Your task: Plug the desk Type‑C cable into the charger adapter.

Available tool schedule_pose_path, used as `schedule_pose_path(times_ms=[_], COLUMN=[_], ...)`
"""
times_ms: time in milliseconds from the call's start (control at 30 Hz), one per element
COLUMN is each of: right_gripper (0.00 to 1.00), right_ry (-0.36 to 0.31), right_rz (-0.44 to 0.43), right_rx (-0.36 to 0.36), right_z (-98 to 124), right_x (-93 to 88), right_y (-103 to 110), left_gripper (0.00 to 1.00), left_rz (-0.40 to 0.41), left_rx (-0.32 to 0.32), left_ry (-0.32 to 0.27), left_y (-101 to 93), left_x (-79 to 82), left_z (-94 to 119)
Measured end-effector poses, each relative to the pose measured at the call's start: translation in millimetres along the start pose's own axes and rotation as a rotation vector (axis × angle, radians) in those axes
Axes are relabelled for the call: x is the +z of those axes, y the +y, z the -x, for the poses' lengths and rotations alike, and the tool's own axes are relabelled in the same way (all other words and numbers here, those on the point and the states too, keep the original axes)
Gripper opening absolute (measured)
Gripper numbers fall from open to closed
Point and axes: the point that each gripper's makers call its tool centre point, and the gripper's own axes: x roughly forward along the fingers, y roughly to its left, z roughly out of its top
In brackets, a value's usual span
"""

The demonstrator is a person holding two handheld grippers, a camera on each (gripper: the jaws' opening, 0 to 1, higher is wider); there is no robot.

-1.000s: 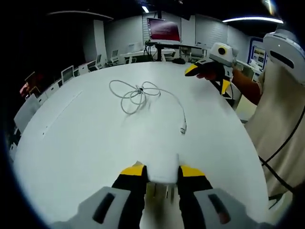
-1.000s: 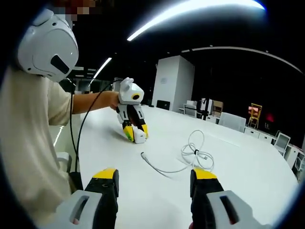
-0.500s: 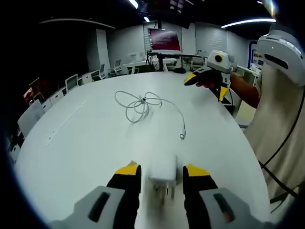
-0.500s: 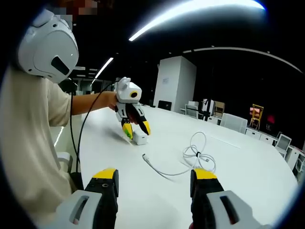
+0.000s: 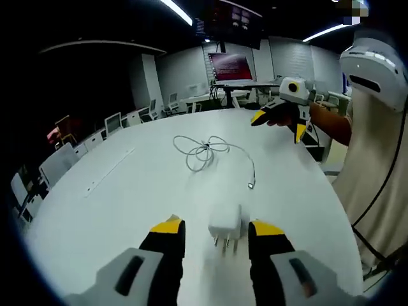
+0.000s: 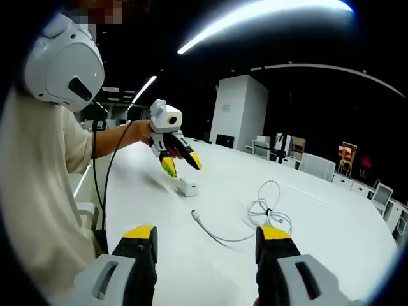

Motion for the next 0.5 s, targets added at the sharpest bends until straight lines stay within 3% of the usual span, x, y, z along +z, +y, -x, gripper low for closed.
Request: schedule_pose_path(times_ms=[67,500], right_gripper=[0.63,0.63], right_ry=[0.0,0.008], right_rz=[0.002,0.001], right_rx=[0.0,-0.004], right_z=[-1,3], right_x=[0.4,-3.8], right_y=[0,0], left_gripper=[0.39,0.33], left_rz=[-0.009,-0.024], left_rx=[-0.008,-0.042], left_ry=[0.039,0.132], left_y=[-1.5,1.7], left_x=[-6.5,-19.6], left_z=[-2,-11])
